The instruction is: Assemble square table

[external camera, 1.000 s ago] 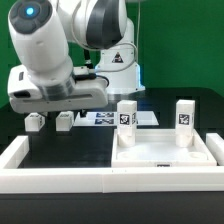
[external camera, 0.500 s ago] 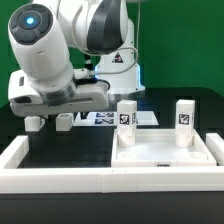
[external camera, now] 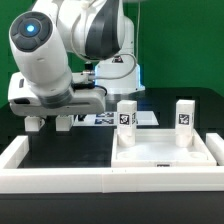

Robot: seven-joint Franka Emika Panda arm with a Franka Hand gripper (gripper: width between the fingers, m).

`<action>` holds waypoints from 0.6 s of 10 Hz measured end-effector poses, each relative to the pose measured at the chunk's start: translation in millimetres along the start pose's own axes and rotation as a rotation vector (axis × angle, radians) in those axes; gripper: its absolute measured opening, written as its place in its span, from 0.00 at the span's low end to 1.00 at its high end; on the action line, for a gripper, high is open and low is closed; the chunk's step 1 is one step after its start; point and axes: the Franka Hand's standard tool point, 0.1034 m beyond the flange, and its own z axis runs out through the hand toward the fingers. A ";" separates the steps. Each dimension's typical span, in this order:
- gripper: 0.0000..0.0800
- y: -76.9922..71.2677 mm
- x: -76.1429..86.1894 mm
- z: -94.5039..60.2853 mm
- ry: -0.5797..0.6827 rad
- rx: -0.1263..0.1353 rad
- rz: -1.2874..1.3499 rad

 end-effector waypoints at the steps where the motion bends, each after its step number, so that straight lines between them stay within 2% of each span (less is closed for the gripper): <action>1: 0.81 -1.3 -2.3 4.1 -0.005 0.001 -0.004; 4: 0.81 -3.9 -4.1 4.8 -0.028 0.001 -0.011; 6: 0.81 -2.7 0.6 -2.7 -0.045 0.000 -0.013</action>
Offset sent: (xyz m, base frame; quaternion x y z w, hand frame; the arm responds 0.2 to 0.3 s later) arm -0.0004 -0.0004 0.0000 -0.0085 0.0005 0.0005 1.0000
